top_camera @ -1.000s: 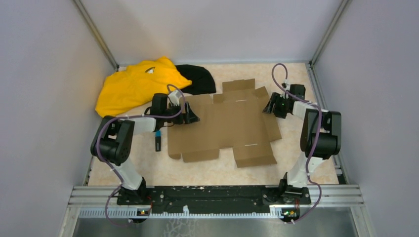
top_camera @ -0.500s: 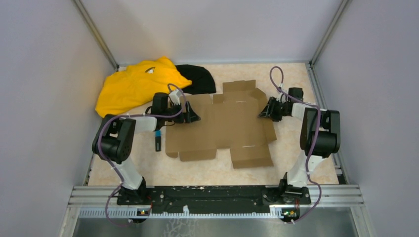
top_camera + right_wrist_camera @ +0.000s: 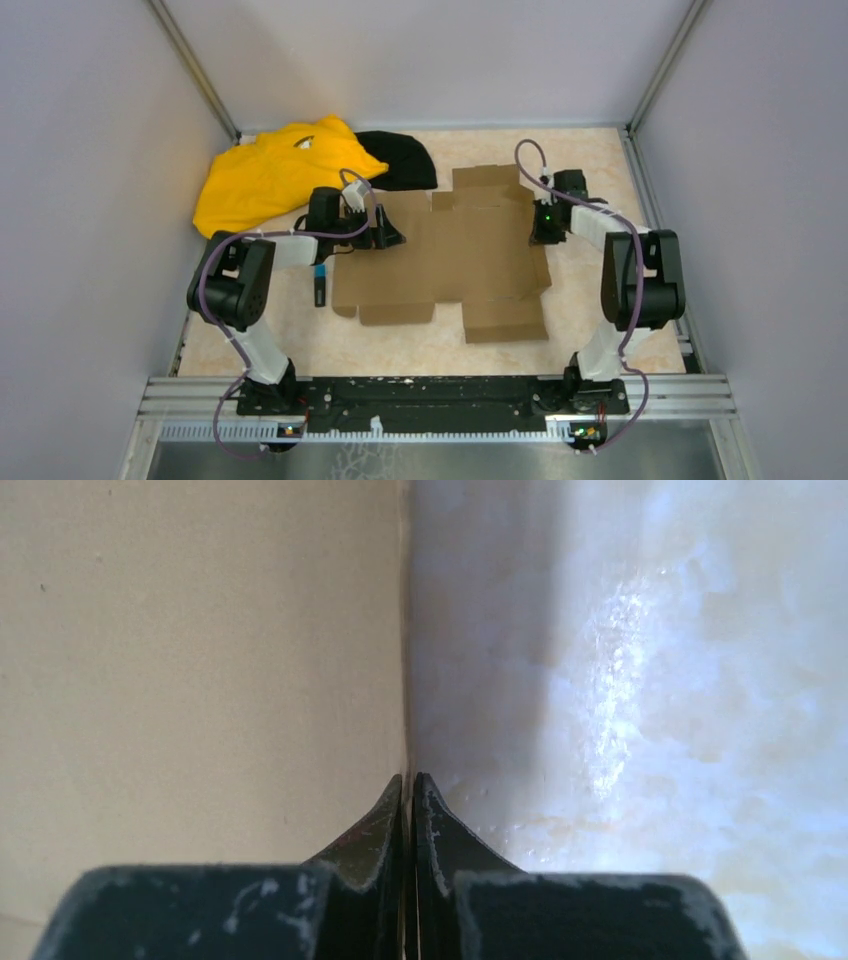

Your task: Fold the paper box

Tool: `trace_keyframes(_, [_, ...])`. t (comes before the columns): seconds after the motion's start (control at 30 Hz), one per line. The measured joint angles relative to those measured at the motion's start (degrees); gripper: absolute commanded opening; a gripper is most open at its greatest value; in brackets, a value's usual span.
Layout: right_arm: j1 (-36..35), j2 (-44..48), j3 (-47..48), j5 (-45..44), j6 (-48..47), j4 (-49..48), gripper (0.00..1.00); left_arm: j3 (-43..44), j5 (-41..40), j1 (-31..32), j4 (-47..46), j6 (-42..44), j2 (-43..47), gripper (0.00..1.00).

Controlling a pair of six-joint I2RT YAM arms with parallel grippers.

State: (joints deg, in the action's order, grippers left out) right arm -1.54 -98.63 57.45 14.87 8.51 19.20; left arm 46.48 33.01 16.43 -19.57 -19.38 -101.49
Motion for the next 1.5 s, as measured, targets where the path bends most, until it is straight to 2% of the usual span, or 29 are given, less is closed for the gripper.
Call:
trace_keyframes(0.23, [-11.7, 6.9, 9.2, -21.2, -4.1, 10.6, 0.00, 0.1, -0.4, 0.5, 0.0, 0.2, 0.0, 0.99])
trace_keyframes(0.43, [-21.6, 9.5, 18.4, -35.5, -8.6, 17.5, 0.00, 0.1, -0.3, 1.3, 0.2, 0.1, 0.1, 0.99])
trace_keyframes(0.8, [-35.8, 10.2, 21.1, -58.2, -15.2, 25.2, 0.00, 0.1, -1.5, 0.8, 4.7, 0.0, 2.9, 0.99])
trace_keyframes(1.13, [-43.4, 20.5, 14.8, -66.2, -20.6, 21.5, 0.00, 2.1, -2.1, -1.2, 6.3, -1.6, 3.4, 0.99])
trace_keyframes(1.5, [-45.2, 21.3, 7.9, -67.8, -32.7, 11.3, 0.00, 16.7, -2.3, -5.4, 8.2, -1.6, -0.9, 0.99])
